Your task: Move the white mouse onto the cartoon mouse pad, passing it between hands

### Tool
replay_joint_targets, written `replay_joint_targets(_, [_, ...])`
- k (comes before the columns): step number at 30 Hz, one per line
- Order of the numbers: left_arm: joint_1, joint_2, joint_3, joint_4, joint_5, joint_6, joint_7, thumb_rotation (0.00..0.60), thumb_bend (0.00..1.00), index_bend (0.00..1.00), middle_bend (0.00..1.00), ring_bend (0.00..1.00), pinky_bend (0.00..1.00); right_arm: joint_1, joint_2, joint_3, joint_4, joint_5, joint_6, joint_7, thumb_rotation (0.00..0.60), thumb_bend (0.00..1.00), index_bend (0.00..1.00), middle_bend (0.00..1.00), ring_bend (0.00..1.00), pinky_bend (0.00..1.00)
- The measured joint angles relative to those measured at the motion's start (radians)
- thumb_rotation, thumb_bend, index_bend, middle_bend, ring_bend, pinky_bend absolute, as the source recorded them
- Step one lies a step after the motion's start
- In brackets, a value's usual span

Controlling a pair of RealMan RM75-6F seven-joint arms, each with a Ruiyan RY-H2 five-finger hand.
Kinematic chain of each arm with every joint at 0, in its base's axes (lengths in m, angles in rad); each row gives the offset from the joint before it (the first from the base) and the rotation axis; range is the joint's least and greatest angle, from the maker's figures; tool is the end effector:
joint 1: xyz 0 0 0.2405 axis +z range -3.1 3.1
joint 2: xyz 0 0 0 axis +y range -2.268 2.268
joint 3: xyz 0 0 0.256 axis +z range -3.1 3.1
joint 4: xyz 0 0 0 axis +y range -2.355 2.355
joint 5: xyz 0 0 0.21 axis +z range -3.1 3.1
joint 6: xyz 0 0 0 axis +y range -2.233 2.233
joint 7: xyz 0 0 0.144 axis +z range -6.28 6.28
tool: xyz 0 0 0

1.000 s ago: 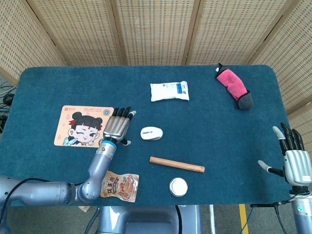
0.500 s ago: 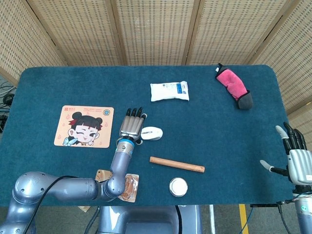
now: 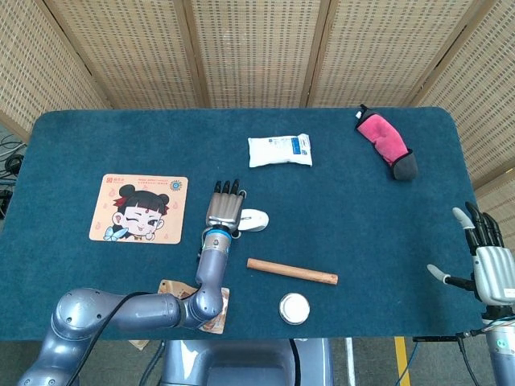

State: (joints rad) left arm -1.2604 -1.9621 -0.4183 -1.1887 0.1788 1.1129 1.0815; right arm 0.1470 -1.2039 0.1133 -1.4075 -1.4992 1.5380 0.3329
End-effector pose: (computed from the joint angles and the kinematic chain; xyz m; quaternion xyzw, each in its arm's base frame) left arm -0.0136 0.3859 -0.1069 -0.7250 -0.4078 -0.2145 0.5119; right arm -0.3220 -0.2159 0.1687 0.5357 -0.3956 0.5058 0.5484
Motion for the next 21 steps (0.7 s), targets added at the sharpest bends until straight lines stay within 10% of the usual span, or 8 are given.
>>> replay_joint_targets(21, [-0.045, -0.092, -0.049, 0.133, 0.015, -0.031, 0.041, 0.6, 0.02, 0.25, 0.0, 0.0, 0.0, -0.004, 0.003, 0.007, 0.009, -0.014, -0.001, 0.037, 0.6, 0.0, 0.05, 0.0, 0.0, 0.0])
